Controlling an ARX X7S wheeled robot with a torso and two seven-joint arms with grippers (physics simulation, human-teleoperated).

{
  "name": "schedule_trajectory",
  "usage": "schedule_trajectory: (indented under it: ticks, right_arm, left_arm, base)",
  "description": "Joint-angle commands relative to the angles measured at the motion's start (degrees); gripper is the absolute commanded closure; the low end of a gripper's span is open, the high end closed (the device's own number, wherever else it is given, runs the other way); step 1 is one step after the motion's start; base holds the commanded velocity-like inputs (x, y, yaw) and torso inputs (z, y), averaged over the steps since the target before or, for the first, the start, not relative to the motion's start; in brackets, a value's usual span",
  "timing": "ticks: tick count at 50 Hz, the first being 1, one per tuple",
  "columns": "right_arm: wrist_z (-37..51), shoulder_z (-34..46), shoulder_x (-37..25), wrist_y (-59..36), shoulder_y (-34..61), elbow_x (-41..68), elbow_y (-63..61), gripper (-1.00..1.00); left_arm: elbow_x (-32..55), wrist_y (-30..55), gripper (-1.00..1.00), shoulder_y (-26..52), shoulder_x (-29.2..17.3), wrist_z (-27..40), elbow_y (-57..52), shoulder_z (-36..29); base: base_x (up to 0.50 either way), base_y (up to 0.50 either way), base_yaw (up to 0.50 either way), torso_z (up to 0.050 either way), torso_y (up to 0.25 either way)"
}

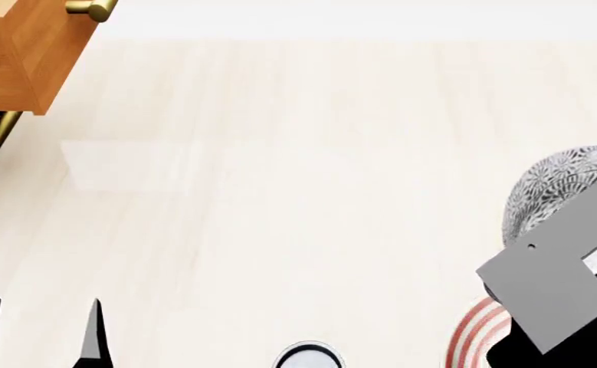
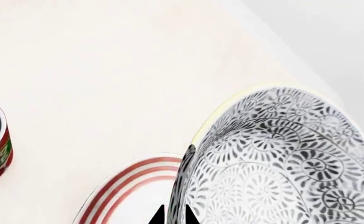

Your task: Put the bowl on the plate.

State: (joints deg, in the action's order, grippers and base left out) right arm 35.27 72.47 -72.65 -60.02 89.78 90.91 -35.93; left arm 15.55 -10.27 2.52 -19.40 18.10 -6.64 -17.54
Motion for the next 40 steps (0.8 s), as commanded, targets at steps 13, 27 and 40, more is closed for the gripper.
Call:
schedule_trajectory:
  ticks: [13, 27, 40]
  right_arm:
    - [3.48, 0.63, -7.12, 8.40, -5.02, -0.32, -3.64, 1.00]
    - [-0.08, 1.94, -8.99, 14.57, -8.57, -4.39, -0.35, 1.00]
    - [-1.18, 3.35, -7.99, 18.10, -11.44, -6.36, 1.70, 1.00]
  left_arm:
    - [0.31, -0.28, -1.00, 0.35, -0.15, 0.05, 0.51, -0.25]
    - [0.23, -0.58, -1.00, 0.47, -0.09, 0.10, 1.15, -0.57]
    - [0.45, -0.43, -1.00, 0.41, -0.40, 0.32, 0.75, -0.58]
  base:
    - [0.00, 0.00, 0.00, 0.000, 0.000]
    - [0.00, 0.00, 0.00, 0.000, 0.001]
    - [0.00, 0.00, 0.00, 0.000, 0.000]
